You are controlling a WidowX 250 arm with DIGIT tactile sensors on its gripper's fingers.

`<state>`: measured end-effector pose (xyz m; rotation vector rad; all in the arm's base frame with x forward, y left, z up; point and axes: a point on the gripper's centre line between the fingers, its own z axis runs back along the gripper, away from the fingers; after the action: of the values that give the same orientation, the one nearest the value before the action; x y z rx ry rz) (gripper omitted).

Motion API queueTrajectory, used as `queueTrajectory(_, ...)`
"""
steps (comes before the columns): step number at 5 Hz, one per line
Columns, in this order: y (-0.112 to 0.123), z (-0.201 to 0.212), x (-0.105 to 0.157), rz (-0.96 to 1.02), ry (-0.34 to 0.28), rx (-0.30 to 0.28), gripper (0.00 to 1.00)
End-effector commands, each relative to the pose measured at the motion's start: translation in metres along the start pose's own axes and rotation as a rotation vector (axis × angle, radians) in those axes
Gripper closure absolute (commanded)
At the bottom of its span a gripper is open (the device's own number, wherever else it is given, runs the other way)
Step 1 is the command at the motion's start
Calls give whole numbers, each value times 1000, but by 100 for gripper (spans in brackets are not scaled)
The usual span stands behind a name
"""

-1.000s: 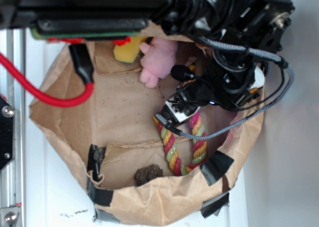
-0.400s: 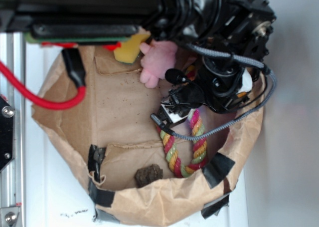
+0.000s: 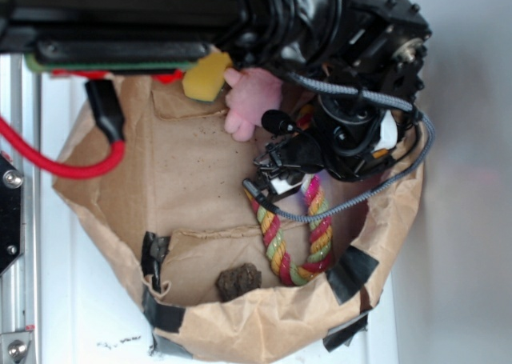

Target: Grab the multicolored rope.

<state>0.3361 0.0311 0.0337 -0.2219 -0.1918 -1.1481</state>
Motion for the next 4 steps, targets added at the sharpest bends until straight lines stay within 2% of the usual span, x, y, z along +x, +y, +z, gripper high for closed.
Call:
queueTrajectory(1,-5,11,8,-19,-10,34,100)
queueTrajectory(3,-7,15,9,-7,-31,33,100)
queueTrajectory(4,-10,28,5,42,-50,54,100)
